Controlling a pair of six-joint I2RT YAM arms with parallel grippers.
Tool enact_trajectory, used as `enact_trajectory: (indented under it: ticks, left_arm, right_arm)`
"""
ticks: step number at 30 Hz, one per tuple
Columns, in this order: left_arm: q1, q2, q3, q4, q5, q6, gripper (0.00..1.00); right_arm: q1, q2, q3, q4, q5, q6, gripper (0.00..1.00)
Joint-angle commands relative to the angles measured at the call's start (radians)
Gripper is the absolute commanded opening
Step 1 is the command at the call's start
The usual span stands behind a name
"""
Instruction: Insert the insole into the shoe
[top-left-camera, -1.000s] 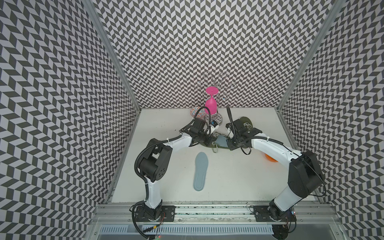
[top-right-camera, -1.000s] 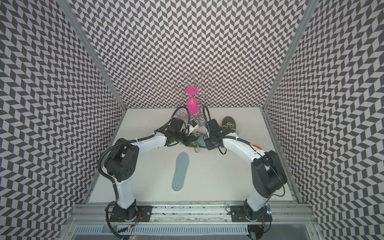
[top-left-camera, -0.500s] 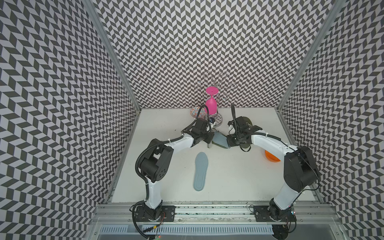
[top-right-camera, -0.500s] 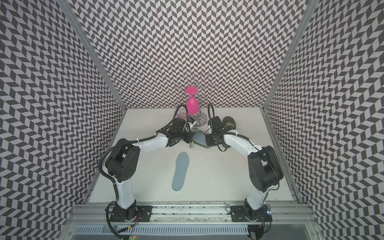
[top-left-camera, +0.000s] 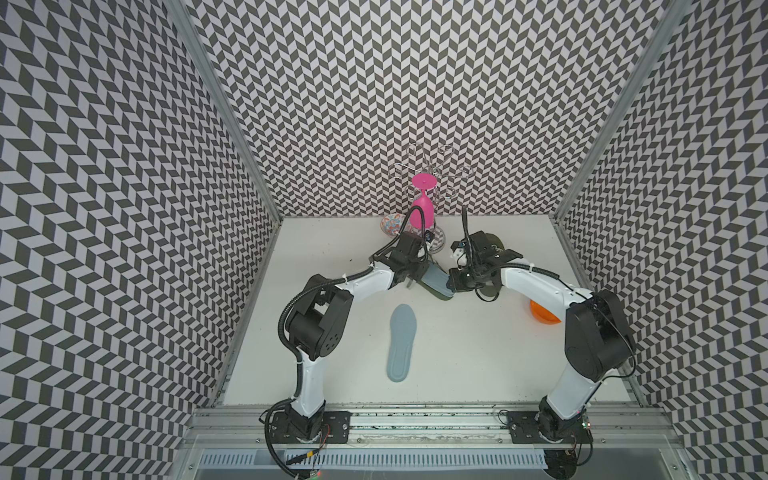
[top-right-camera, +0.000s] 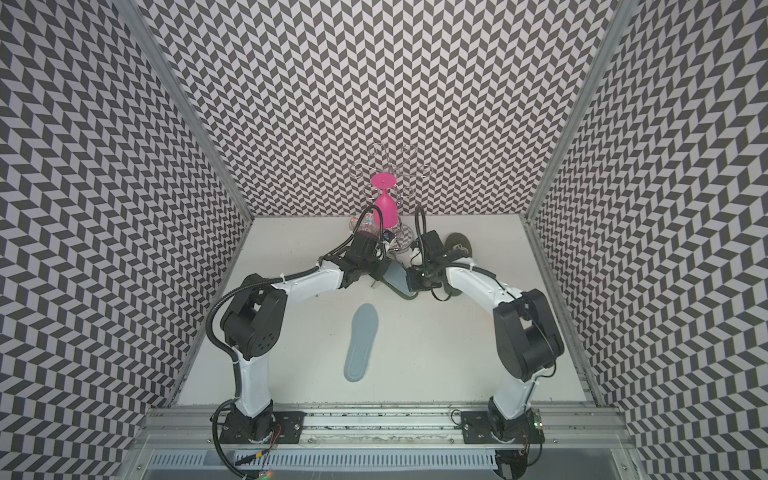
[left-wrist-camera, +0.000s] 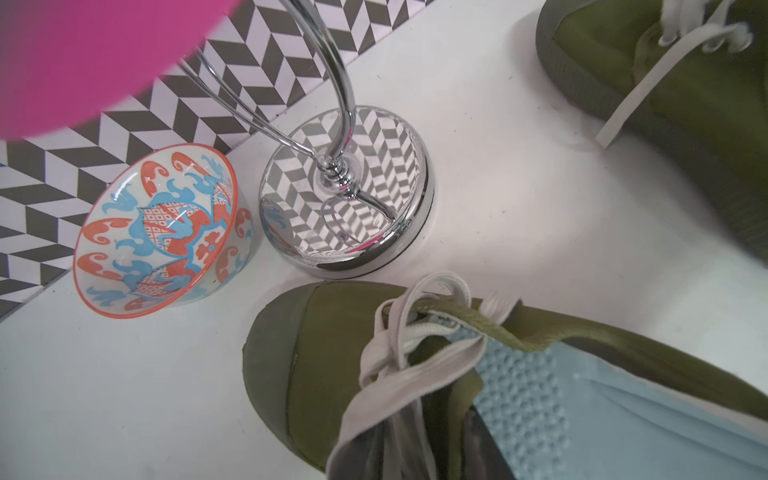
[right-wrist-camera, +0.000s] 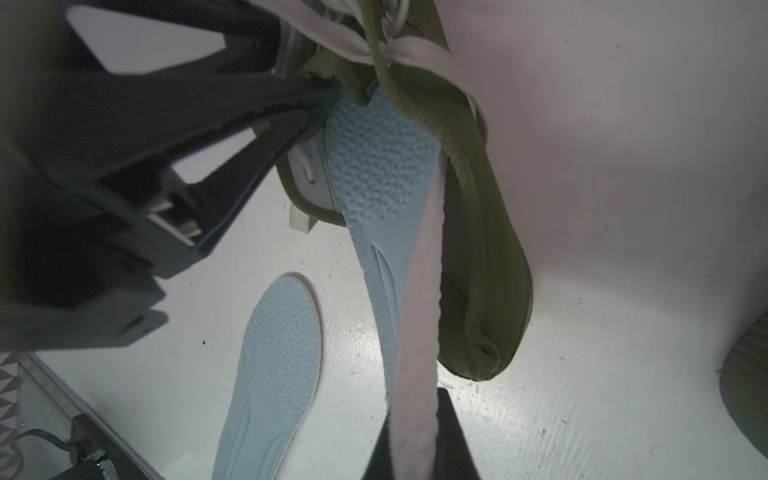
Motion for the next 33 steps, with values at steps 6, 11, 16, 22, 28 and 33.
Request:
enact_trajectory:
  ticks: [6,11,16,22,28,33]
  left_arm:
    - [-0.022,0.044,0.024,0.012,-0.087,0.108,0.39]
    - [-0.023,0.066,0.061,0.008,-0.038,0.12,0.38]
    - [-0.021,0.001,-0.032,0.101,0.208,0.135,0.1]
    - [-0.01,-0.101,-0.101,0.104,0.462,0.083,0.0]
    - [-0.006,-0.15,-0.18,0.149,0.57,0.059,0.0]
    - [0.012,-0.143,-0.177,0.142,0.613,0.045,0.0]
  right_arm:
    - [-0.012,0.017,0.022,0.039,-0.051,0.007,0.1]
    - [-0.015,0.021,0.007,0.034,-0.059,-0.003,0.1]
    - [-0.024,-0.001,-0.031,0.038,-0.055,-0.001,0.1]
    - [-0.044,-0.059,-0.105,0.013,-0.029,-0.009,0.1]
    - [-0.045,-0.109,-0.144,-0.019,0.07,-0.019,0.1]
    - [-0.045,-0.121,-0.129,-0.019,0.158,-0.032,0.1]
